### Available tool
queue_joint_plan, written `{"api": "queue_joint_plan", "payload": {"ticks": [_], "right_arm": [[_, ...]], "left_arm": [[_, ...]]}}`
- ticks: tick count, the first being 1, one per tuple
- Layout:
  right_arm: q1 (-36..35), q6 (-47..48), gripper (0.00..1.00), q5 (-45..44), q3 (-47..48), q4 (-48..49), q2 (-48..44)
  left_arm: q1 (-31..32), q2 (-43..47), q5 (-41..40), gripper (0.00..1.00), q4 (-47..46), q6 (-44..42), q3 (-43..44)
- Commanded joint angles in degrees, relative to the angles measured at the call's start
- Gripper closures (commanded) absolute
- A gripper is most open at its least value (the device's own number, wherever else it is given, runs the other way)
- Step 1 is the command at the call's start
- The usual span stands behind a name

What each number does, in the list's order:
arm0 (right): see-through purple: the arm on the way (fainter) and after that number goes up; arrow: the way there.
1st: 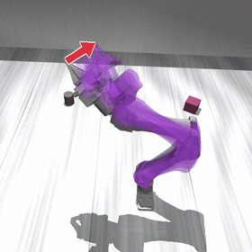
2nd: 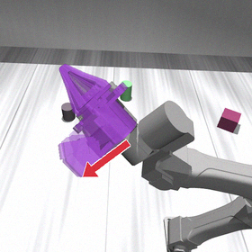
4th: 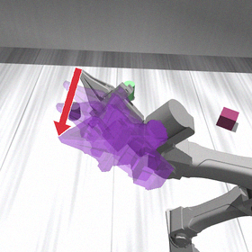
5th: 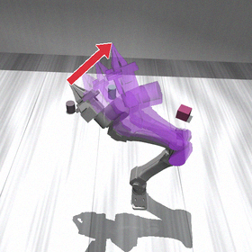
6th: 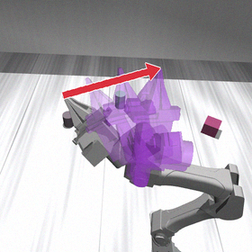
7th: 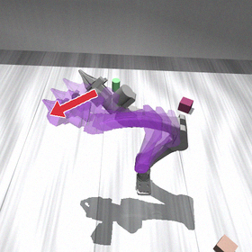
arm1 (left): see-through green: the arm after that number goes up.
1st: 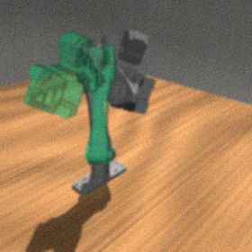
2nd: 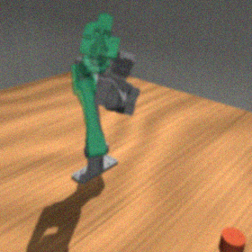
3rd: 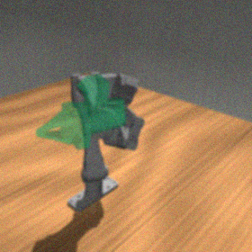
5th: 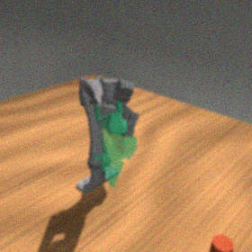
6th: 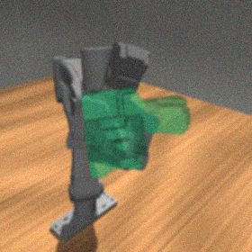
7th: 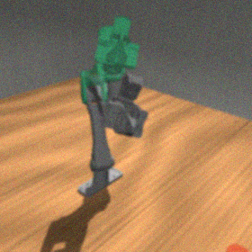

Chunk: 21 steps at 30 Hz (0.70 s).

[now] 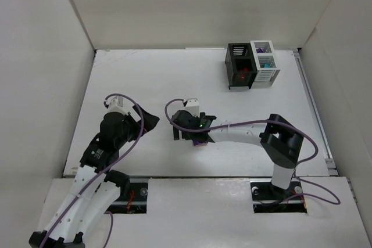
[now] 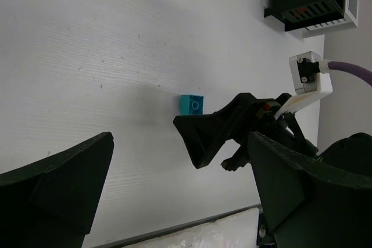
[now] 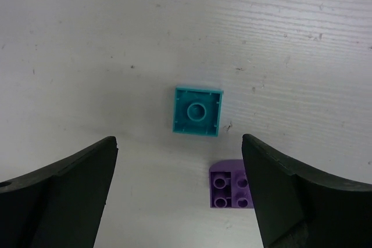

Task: Sort the legos into containers by color

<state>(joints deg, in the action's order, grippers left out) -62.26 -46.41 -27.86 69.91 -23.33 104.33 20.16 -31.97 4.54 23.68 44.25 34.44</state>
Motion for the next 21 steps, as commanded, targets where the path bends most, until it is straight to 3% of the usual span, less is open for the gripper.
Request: {"api": "queue_joint_plan", "payload": {"ticks": [1,12,21], "right_arm": [[-0.14,-1.58,0.08,-3.26,2.24,-0.22,2.35],[-0.14,-0.26,0.13,-4.05,4.89,1.01,5.97],[0.99,-0.78,0.24,-4.05,5.42,2.14,8.96]], "left_arm": [[0.23,1.11,0.91,0.0,-0.04,0.31,-0.6],[0.23,3.4,-0.14,0.0,0.49,1.36,-1.13],[0.23,2.87,-0.76,0.0,1.02,1.37,0.02]]}}
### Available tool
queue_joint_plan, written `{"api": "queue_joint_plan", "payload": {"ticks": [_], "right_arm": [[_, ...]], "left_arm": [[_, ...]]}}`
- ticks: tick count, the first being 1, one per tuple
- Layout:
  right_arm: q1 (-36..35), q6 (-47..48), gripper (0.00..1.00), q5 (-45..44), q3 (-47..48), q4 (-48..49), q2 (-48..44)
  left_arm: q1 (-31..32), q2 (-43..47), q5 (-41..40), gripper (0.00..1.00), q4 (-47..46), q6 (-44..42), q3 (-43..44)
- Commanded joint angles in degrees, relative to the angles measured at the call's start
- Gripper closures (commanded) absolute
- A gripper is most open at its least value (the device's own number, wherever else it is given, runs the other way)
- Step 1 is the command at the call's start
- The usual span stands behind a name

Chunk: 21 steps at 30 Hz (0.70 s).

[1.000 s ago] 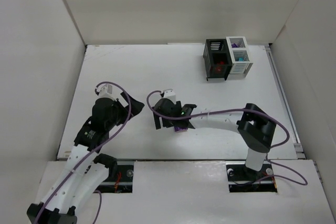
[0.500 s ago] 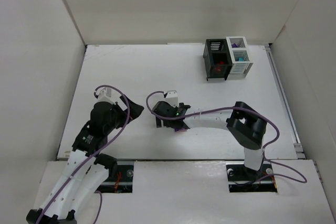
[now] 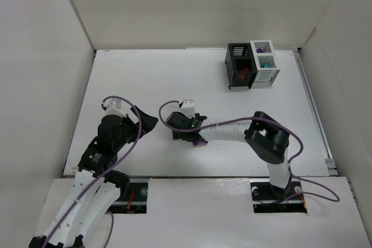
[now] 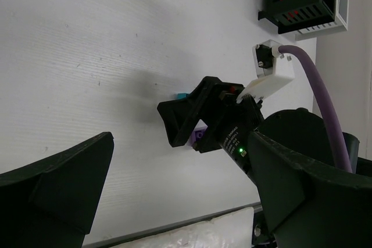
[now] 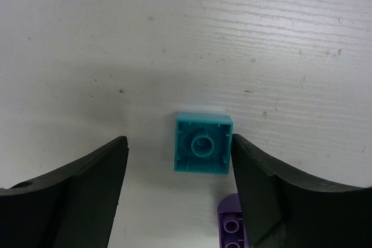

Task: Sort the legos into containers by color

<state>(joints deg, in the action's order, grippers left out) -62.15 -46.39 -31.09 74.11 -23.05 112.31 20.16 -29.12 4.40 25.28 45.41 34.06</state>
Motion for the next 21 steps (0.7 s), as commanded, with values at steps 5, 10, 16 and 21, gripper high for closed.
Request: {"api": "queue_joint_plan", "payload": {"ticks": [5,10,16,21], "right_arm": [[1.94,-1.33,0.38,-0.81,1.22,1.34,1.51],[1.95,-1.33,0.53,-0.29,0.08,0.81,-1.48],[1.95,-0.55,0.69,0.24,-1.24,-0.41,-6.75],[4.05,2.96,0.69,-0.21,-0.19,-0.95,-11.32]], "left_arm": [[0.23,-0.58,-1.15,0.0,-0.58,0.21,0.92],[0.23,-1.64,-1.67,0.0,-1.28,0.21,0.92],[0.23,-5.41,-1.16,0.0,-4.44,0.21,1.44],[0.23,-10.42,-0.01,0.0,-8.22,0.21,1.44]]}}
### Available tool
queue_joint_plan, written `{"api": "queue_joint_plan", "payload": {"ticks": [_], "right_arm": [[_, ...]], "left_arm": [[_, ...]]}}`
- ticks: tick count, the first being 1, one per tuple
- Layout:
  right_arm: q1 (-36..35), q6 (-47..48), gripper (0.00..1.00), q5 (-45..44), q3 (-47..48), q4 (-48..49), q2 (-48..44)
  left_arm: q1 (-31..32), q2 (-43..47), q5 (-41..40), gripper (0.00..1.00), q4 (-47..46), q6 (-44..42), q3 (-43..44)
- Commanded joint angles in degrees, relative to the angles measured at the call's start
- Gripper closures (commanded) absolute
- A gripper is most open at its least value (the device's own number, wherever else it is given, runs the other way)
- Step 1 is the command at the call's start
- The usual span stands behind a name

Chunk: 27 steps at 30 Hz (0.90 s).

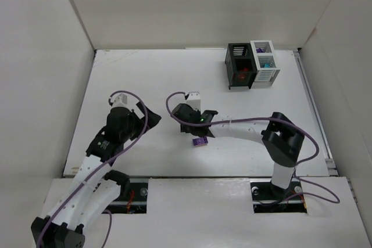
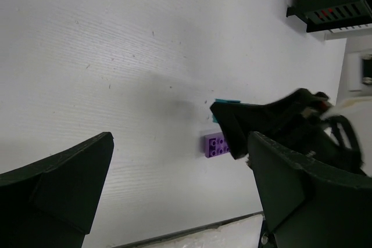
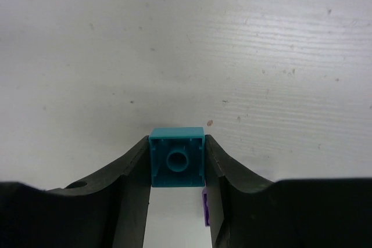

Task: Sort the legos into containers by color

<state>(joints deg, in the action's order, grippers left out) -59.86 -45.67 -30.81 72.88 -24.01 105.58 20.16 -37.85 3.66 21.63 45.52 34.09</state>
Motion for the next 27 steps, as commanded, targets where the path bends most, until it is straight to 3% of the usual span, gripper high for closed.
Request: {"api": "queue_joint_plan", "payload": {"ticks": [1,5,14,20,27], "right_arm": [[2.8,3.73,0.7,0.3,1.03,0.54,-6.16],[9.65,8.13,0.72,3.64,0.51,2.56,-10.47],[33.29,16.75,0.72,10.15,5.95,3.97,-14.17],[46.99,20.53,0.72,11.99,14.46,2.92,-10.93],[55.71,23.25,0.72,12.61,24.83,1.86,-2.58]], "left_arm": [[0.23,-3.53,0.73,0.0,-6.14,0.1,1.42],[0.23,-8.29,1.35,0.0,-9.92,-1.04,3.09],[0.23,-24.18,4.6,0.0,-17.41,-3.51,8.8],[2.07,-32.19,5.22,0.0,-21.01,-4.74,13.9],[3.83,-39.76,5.22,0.0,-22.85,-4.74,19.08]]}}
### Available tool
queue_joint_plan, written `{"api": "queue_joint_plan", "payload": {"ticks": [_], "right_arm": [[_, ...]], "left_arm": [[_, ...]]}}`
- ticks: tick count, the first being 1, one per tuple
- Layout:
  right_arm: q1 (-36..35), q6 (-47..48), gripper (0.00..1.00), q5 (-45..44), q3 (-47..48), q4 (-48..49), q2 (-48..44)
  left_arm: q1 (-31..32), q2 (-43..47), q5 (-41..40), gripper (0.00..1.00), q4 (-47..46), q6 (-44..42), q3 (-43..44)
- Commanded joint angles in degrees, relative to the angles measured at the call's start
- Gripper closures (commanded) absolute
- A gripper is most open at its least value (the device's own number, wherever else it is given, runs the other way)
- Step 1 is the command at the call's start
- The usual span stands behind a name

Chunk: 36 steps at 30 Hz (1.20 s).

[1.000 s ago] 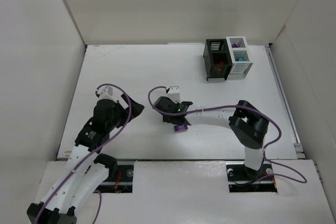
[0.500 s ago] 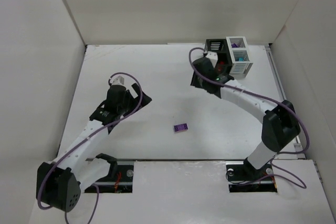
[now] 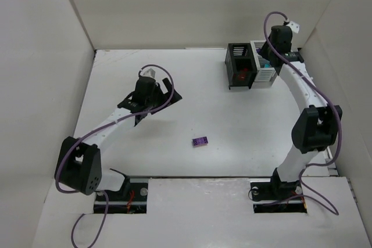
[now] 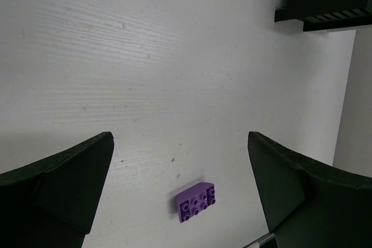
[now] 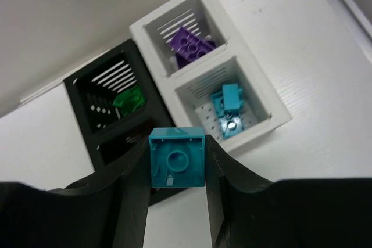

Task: Sort the legos into containers by color

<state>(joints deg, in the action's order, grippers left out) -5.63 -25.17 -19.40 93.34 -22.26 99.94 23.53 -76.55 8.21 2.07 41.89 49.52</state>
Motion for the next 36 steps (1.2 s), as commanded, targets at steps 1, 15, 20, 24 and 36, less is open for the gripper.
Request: {"api": "queue_joint_plan", "payload": {"ticks": [1,15,20,24,36], "right_arm": [[1.5,3.28,0.7,1.2,5.35,0.11,4.11],[5.45,4.43,0.39,-1.17,11.69,-0.5,12.91],[5.45,5.22,0.31,1.37,11.17,-0.5,11.6],[4.93,7.49,0.3,3.22,7.48,1.68,7.39],[-15.71,12.51,0.13,6.04,-17.73,4.42,-13.62]], "left_arm": [[1.07,-1.84,0.67,0.0,-3.3,-1.11,4.18],[4.33,-9.32,0.67,0.0,-1.71,-1.11,11.3],[4.86,-9.32,0.67,0.0,-1.19,-1.11,11.3],[5.39,-6.95,0.05,0.0,-1.19,-1.11,9.99],[5.91,9.04,-4.96,0.0,4.17,1.18,-1.96]]}}
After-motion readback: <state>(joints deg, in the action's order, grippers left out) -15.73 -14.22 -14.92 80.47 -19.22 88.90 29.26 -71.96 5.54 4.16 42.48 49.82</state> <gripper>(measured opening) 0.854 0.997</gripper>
